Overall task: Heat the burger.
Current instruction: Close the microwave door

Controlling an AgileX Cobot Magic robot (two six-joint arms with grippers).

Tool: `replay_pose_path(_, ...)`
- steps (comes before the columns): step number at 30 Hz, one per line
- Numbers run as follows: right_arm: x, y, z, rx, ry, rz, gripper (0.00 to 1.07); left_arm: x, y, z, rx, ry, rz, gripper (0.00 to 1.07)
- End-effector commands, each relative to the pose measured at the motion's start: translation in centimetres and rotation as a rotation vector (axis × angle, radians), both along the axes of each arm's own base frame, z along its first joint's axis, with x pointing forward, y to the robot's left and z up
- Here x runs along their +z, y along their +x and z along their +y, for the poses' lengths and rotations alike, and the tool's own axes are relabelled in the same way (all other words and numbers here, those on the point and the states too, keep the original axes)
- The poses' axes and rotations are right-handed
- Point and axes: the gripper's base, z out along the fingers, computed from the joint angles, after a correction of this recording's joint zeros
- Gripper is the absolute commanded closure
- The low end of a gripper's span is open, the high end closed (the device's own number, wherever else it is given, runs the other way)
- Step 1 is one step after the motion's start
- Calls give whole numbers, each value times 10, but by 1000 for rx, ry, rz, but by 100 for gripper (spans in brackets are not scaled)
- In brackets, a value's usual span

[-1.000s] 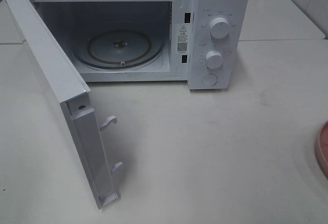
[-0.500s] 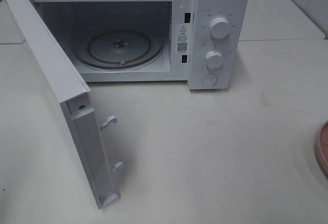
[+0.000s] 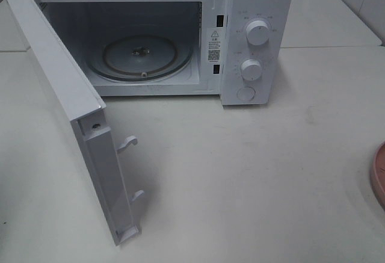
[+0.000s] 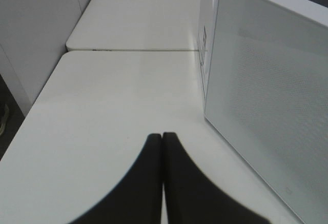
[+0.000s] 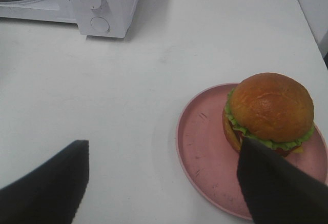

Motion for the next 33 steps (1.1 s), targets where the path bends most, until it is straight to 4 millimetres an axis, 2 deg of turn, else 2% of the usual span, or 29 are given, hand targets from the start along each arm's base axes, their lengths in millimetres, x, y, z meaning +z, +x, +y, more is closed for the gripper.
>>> replay_pose_path(1, 0, -4, 0, -2, 3, -35, 31, -10, 13, 4, 30, 13, -101, 107)
replay_pose_path(11, 0, -4, 0, -2, 3, -35, 31, -29, 37, 7, 32, 77, -184, 107)
replay_pose_path(18, 0, -4, 0, -2, 3, -35, 31, -48, 59, 5, -21, 94, -122, 107)
replay_pose_path(24, 0, -4, 0, -2, 3, -35, 31, -54, 71, 2, -54, 55, -111, 107)
replay_pose_path(29, 0, -4, 0, -2, 3, -35, 31, -59, 81, -7, -169, 71, -117, 107)
replay_pose_path(33, 0, -4, 0, -2, 3, -35, 31, -64, 88, -14, -241, 13, -154, 107)
